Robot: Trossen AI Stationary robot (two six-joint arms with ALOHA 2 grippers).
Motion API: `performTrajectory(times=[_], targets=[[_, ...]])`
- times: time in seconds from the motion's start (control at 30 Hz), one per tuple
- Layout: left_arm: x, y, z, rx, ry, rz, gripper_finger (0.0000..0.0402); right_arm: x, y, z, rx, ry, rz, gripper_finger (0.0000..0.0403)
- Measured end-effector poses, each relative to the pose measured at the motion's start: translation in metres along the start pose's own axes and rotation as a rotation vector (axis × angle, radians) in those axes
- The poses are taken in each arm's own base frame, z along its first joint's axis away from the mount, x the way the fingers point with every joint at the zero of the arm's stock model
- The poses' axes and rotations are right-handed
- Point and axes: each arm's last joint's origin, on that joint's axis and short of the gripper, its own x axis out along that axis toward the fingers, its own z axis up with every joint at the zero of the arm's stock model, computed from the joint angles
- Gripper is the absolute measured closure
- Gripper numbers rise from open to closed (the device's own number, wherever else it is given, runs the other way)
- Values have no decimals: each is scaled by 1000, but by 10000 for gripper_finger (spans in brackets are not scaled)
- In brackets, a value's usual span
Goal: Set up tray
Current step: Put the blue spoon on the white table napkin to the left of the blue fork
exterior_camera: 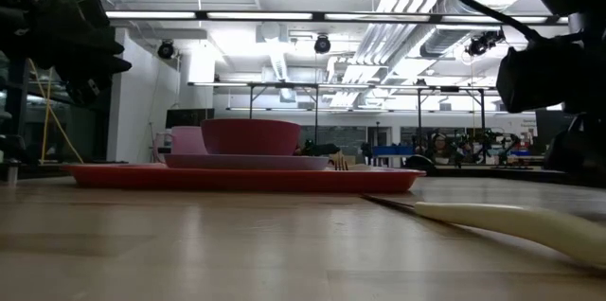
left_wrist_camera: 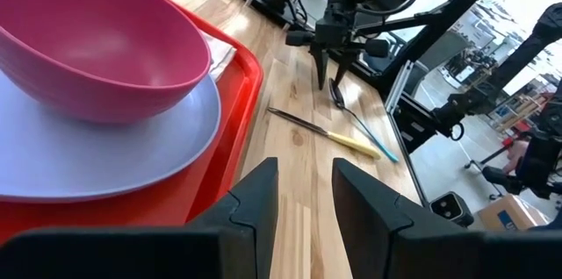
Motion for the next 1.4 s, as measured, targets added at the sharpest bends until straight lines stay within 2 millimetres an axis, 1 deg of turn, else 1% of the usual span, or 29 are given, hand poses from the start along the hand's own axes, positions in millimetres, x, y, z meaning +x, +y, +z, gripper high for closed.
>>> performTrajectory(times=[0.3,0.4,0.5,0.73,1.23,1.4], targets=[[0,0,0,0,1,0,261,0,-1,-1,-8,24,-2,304],[0,0,0,1,2,1,261,0,-1,-1,-7,20,-10,312],[0,0,0,1,2,1,261,0,-2,-1,-6,16,-16,331],[0,0,0,2,3,1,261,0,-2,-2,-25,16,-13,395],[0,0,0,2,5,3,261,-1,-2,-2,-24,12,-20,401],[0,0,0,3,5,3,261,-8,0,-2,-29,-13,-8,402]])
